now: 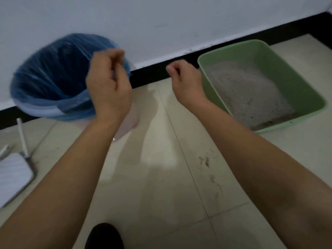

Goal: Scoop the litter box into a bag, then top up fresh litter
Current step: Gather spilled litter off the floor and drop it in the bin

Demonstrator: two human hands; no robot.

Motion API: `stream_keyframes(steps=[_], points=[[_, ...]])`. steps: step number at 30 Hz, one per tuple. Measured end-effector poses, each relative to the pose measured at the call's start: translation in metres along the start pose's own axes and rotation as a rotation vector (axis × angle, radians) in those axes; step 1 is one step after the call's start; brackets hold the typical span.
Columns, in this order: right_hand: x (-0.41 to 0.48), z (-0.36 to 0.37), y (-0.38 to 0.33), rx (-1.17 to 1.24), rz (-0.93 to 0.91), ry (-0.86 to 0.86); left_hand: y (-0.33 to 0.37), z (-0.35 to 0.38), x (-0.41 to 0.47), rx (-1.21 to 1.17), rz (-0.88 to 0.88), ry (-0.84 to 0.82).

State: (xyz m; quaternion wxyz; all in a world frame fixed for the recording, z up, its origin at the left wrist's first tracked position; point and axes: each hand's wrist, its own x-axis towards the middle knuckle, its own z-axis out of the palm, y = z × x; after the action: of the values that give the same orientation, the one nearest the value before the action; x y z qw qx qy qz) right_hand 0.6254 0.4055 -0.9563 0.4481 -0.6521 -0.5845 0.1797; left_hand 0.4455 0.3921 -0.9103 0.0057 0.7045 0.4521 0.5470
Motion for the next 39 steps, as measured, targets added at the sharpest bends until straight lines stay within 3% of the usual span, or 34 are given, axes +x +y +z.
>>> stream_keyframes(steps=[2,4,8,10,15,22,26,33,36,39], points=[[0.024,0.021,-0.045,0.059,-0.095,0.022,-0.017,-0.026,0.027,0.058,-0.029,0.102],[0.037,0.046,-0.077,0.072,-0.201,-0.031,-0.042,-0.045,0.04,0.168,-0.177,0.147],[0.041,0.077,-0.098,-0.228,-0.45,-0.319,-0.074,-0.058,0.047,0.259,-0.599,0.088],[0.039,0.075,-0.092,-0.282,-0.478,-0.358,-0.074,-0.055,0.051,0.229,-0.668,0.035],[0.028,0.037,-0.061,-0.163,-0.409,-0.287,-0.067,-0.053,0.051,0.282,-0.626,-0.062],[-0.033,-0.036,0.047,-0.341,-0.166,-0.436,-0.01,-0.002,0.028,0.185,-0.214,-0.149],[-0.093,-0.06,0.117,-0.447,-0.011,-0.54,0.021,0.05,-0.035,0.109,-0.096,-0.394],[-0.183,-0.085,0.197,-0.479,0.167,-0.454,0.003,0.091,-0.184,0.126,-0.121,-1.162],[-0.204,-0.086,0.211,-0.494,0.182,-0.413,0.002,0.096,-0.214,0.131,-0.137,-1.302],[-0.216,-0.082,0.218,-0.468,0.201,-0.364,0.006,0.104,-0.228,0.131,-0.149,-1.341]])
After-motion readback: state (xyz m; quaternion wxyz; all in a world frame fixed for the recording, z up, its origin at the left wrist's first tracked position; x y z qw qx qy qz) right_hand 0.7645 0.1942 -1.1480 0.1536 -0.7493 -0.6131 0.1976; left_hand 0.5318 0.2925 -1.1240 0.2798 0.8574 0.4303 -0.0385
